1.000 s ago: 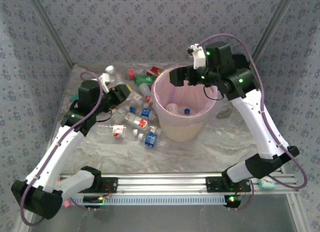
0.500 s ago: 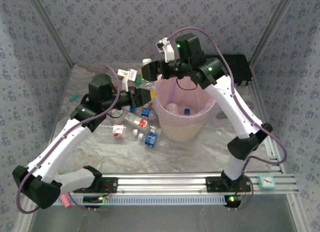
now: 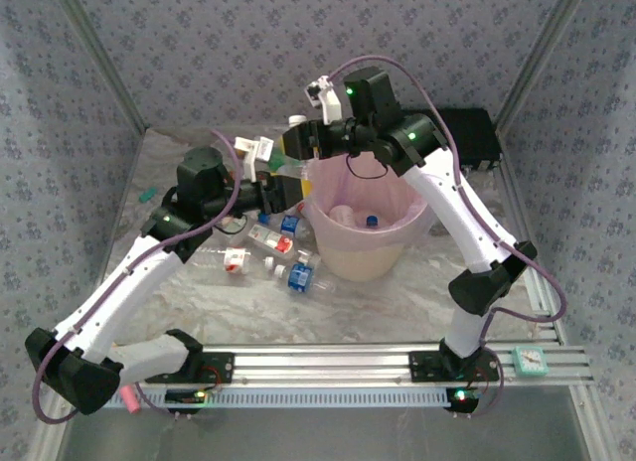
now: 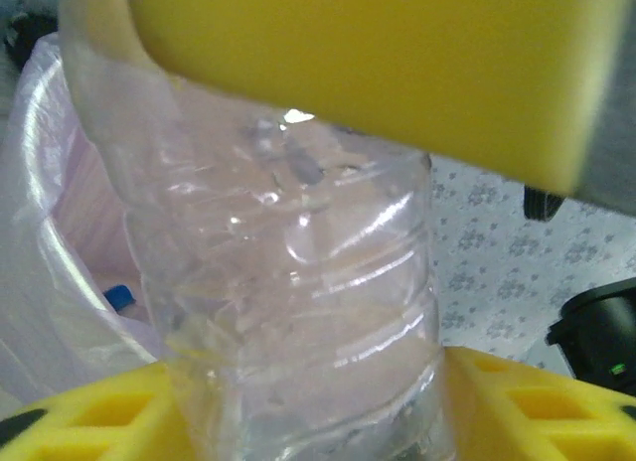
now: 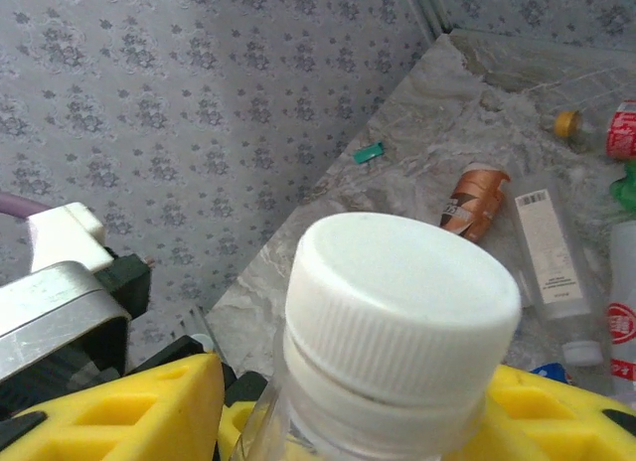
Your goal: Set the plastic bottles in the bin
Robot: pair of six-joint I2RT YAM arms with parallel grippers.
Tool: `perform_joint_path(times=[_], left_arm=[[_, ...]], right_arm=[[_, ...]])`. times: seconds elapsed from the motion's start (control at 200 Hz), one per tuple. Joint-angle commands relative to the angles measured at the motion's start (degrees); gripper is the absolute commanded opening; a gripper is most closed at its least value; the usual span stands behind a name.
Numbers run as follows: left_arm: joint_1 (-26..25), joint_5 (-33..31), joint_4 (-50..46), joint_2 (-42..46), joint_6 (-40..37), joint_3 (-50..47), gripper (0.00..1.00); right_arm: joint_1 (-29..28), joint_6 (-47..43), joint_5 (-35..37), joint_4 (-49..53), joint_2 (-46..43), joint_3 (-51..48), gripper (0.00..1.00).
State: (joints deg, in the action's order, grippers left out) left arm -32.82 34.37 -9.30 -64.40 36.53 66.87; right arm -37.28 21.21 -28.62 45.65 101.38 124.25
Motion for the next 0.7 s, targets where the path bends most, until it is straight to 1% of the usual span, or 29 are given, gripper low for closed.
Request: perform_joint_path(times=[0.0,0.075,0.145,0.21,0.255,0.33,0.5,0.61,0.695], left_arm=[[-0.7,-0.3,3.0,1.0,-1.4,1.1,0.75],[-0.9,-0.6,2.2,1.4,-1.9,1.2,0.81],[-0.9,-1.5,1.0,1.6,-2.3,1.2,0.88],[-0.9,-2.2,-0.4,2.0,-2.8,1.2,0.93],[-0.8,-3.0,-1.7,2.4,-3.2,1.0,0.94],[-0.8,-4.1,-3.2,2.9,-3.5,0.5,0.94],[-0.9,-6.2,-3.7,3.6,-3.2,-0.6,0.94],[-0.7,-7.6,-5.3,3.3,-3.2,-0.2,0.94],[-0.3,-10.4,-7.5,3.4,-2.6,-0.1,0.94]], right_arm=[[0.1,-1.4,3.9,1.4,-0.5,1.9,0.54],[0.3,-1.5,4.5,0.8,-1.0,2.0,0.53],[0.5,-1.7,5.2,0.4,-1.5,2.4,0.52],[0.9,-2.2,7.3,0.1,-2.1,2.8,0.53],[1.4,-2.5,8.7,0.0,-2.7,3.2,0.52],[2.6,-2.5,9.0,0.5,-3.3,4.3,0.51],[4.9,-3.5,10.5,3.1,-5.5,4.3,0.45],[6.7,-4.5,11.6,6.8,-6.8,3.1,0.45],[7.8,-6.1,12.3,10.3,-7.7,2.0,0.46]])
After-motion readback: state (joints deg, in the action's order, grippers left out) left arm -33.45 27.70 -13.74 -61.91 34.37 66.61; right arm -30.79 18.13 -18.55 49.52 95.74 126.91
